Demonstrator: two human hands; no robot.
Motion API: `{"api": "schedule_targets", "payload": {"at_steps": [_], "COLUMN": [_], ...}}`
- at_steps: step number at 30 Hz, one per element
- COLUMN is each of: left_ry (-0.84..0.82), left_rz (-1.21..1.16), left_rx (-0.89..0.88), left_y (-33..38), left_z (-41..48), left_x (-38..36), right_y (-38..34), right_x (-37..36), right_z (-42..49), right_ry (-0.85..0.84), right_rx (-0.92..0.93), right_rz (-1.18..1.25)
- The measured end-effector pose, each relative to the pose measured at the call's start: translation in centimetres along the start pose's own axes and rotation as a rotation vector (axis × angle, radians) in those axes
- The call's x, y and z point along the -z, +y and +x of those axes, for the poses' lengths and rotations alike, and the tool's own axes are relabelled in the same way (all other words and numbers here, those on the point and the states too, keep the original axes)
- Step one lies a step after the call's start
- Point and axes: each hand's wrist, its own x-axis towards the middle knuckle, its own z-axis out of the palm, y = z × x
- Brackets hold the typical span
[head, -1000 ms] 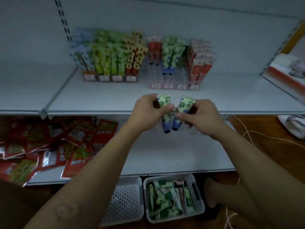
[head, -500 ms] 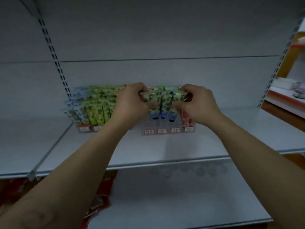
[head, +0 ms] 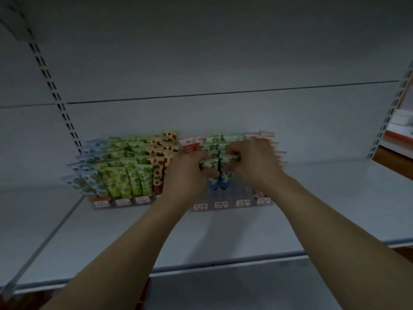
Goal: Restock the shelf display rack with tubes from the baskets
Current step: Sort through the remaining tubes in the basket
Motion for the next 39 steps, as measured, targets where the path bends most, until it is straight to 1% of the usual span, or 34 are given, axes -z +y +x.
{"api": "schedule_targets", "payload": {"at_steps": [4,7,13,17,19,20,22,24,27,33,36,39], "left_ry": [0.055,0.025,0.012,-0.047,-0.058,-0.042,-0.002,0.002,-0.018,-0.035,-0.009,0.021], "left_rz": [0.047,0.068,0.126,0.194,0.197,0.158,0.059,0.011,-0.048,0.019,0.071,0.031], "left_rx": [-0.05,-0.084,-0.243,-0.297,-0.304,-0.294,-0.235,-0.177,-0.158,-0.219,-0.226,-0.24], "left_y": [-0.9,-1.2,-0.9,-0.2,-0.1,-0.3,-0.8,-1.0,-0.9,-0.7,-0.8,-0.8], "left_z": [0.1,0.6,1.0,2.2,2.5,2.5,2.1,1.8,1.7,1.6,1.8,1.7], "left_x": [-0.2,-0.1,0.2,0.3,0.1,0.0,-0.1,-0.2,-0.2,0.1,-0.1,-0.3], "right_y": [-0.4,-0.8,-1.1,-0.2,0.0,0.0,-0.1,-0.1,0.1,0.1,-0.4,-0.2], "right_x": [0.3,0.7,0.9,0.9,1.0,1.0,1.0,0.9,0.8,0.5,-0.4,-0.7], "right_z": [-0.1,-0.3,-0.3,0.3,0.4,0.4,0.4,0.5,0.5,0.4,0.7,0.9], "right_ry": [-0.016,-0.029,-0.062,-0.12,-0.138,-0.134,-0.123,-0.127,-0.133,-0.114,-0.1,-0.079], "right_rx": [0.009,0.016,0.031,-0.015,-0.023,-0.019,-0.013,-0.012,-0.012,0.005,0.051,0.056], "right_rz": [-0.046,-0.083,-0.123,-0.108,-0.093,-0.091,-0.085,-0.09,-0.114,-0.155,-0.187,-0.188]}}
